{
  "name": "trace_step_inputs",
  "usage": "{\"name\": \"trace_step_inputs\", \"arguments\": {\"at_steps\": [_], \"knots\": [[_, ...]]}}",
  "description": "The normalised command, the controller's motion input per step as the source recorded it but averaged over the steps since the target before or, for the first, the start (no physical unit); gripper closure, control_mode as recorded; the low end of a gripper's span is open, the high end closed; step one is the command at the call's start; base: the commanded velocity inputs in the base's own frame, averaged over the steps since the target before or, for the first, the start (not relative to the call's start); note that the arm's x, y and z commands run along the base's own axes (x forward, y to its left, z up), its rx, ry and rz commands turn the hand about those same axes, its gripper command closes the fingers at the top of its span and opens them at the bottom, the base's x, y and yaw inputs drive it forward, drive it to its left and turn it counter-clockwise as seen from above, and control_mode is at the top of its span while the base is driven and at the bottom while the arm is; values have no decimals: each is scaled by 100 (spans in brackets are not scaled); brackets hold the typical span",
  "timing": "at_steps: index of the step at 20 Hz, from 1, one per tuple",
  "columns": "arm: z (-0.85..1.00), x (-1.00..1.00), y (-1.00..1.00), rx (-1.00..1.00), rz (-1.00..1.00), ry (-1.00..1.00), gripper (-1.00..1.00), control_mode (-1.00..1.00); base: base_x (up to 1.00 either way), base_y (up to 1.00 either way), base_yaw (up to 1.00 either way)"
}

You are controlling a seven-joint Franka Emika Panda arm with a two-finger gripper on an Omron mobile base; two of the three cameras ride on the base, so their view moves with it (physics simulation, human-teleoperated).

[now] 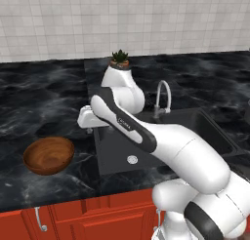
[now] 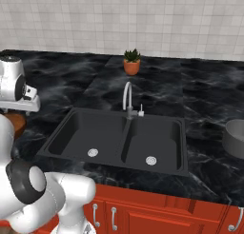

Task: Place the saucepan in the left basin and the bowl in the right basin of the sink.

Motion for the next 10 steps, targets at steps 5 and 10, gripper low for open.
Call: {"name": "trace_step_inputs", "arguments": {"at_steps": [5,10], "knots": [[-27,10,29,2,9,7,-100,-100,0,0,0],[-26,18,27,0,5,9,-100,-100,0,0,0]]}}
